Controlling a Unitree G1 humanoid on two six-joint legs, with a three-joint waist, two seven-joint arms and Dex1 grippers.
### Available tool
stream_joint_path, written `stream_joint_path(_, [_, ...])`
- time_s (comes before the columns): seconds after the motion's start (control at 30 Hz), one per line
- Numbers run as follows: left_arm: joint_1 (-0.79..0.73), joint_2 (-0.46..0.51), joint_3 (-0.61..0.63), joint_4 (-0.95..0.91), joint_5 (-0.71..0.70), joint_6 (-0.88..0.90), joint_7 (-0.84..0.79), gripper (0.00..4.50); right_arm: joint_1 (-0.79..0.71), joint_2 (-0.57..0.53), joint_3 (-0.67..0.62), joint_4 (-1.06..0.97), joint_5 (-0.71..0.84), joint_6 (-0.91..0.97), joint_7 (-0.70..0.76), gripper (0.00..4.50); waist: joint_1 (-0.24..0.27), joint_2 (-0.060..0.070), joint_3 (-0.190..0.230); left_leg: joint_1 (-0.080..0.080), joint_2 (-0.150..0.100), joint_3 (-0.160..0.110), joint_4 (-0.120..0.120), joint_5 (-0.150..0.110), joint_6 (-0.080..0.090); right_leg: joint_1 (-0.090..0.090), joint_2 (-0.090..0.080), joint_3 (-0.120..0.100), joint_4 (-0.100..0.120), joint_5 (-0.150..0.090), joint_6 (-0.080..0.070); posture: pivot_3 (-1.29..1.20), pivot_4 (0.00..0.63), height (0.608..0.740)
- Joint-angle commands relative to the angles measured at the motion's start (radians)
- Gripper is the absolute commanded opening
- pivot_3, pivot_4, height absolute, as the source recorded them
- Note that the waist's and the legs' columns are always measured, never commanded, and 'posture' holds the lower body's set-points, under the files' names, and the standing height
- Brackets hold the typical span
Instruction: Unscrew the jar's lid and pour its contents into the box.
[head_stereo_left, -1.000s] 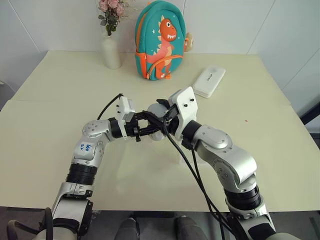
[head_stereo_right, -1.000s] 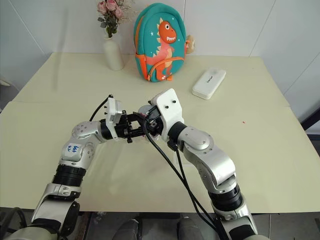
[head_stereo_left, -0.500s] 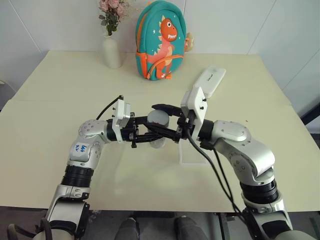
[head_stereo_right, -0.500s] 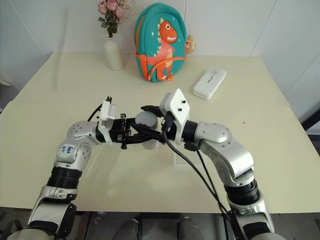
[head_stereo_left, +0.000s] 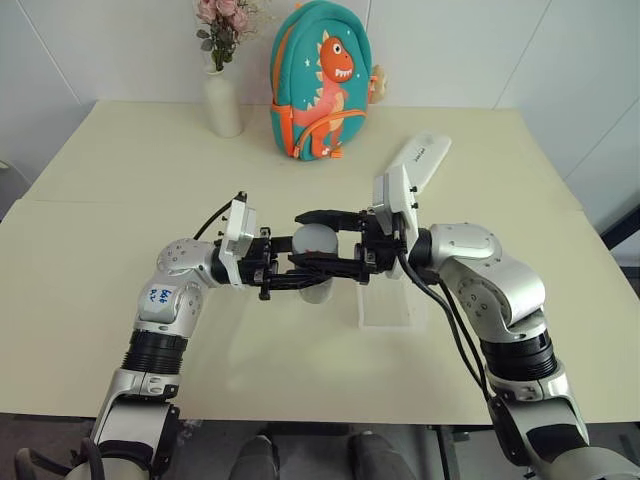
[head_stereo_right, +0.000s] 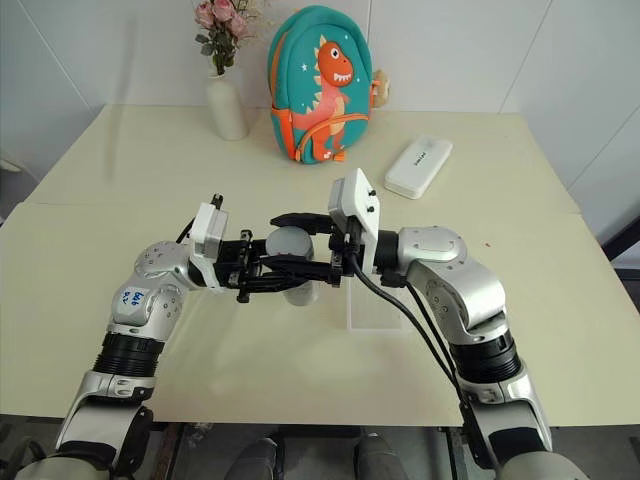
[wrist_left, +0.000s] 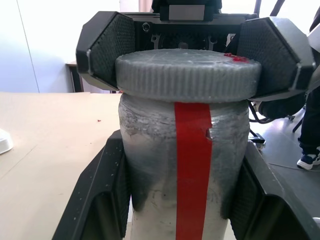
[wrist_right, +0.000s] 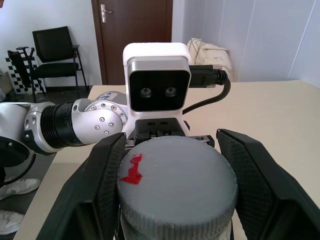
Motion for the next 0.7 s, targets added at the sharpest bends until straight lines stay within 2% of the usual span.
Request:
stream_joint_path(0.03, [-0.014, -0.005, -0.012, -0.013, 0.001, 0.004, 0.004, 2.05, -0.028, 0.027, 0.031, -0.066, 0.075, -0.025, 0.074, 2.57, 0.000, 0.000, 0.000, 0.000, 0.000, 0.000, 0.000, 0.000, 0.000, 0.000, 0.000, 0.000, 0.000, 0.000, 0.000, 0.00, 0.150, 0.740])
stream_joint_path(0.07, [-0.012, -0.006, -0.015, -0.017, 0.002, 0.004, 0.002, 2.05, -0.027, 0.028, 0.031, -0.066, 0.075, -0.029, 0.080, 2.57, 0.000, 0.000, 0.000, 0.000, 0.000, 0.000, 0.000, 0.000, 0.000, 0.000, 0.000, 0.000, 0.000, 0.000, 0.000, 0.00, 0.150, 0.740])
stream_joint_path(0.13, [-0.008, -0.008, -0.020, -0.024, 0.005, 0.002, -0.002, 2.05, -0.033, 0.030, 0.034, -0.061, 0.069, -0.019, 0.075, 3.30, 0.000, 0.000, 0.000, 0.000, 0.000, 0.000, 0.000, 0.000, 0.000, 0.000, 0.000, 0.000, 0.000, 0.000, 0.000, 0.00, 0.150, 0.740])
stream_joint_path(0.27, [-0.011, -0.009, -0.025, -0.027, 0.008, -0.003, -0.005, 2.05, -0.044, 0.033, 0.032, -0.055, 0.061, -0.022, 0.066, 4.48, -0.001, 0.000, 0.000, 0.000, 0.000, 0.000, 0.000, 0.000, 0.000, 0.000, 0.000, 0.000, 0.000, 0.000, 0.000, 0.00, 0.150, 0.740])
stream_joint_path(0.7, [-0.040, -0.013, -0.038, -0.009, 0.025, -0.029, -0.022, 2.05, -0.072, 0.019, 0.025, -0.040, 0.022, -0.012, -0.001, 4.48, 0.000, 0.000, 0.000, 0.000, 0.000, 0.000, 0.000, 0.000, 0.000, 0.000, 0.000, 0.000, 0.000, 0.000, 0.000, 0.00, 0.150, 0.740])
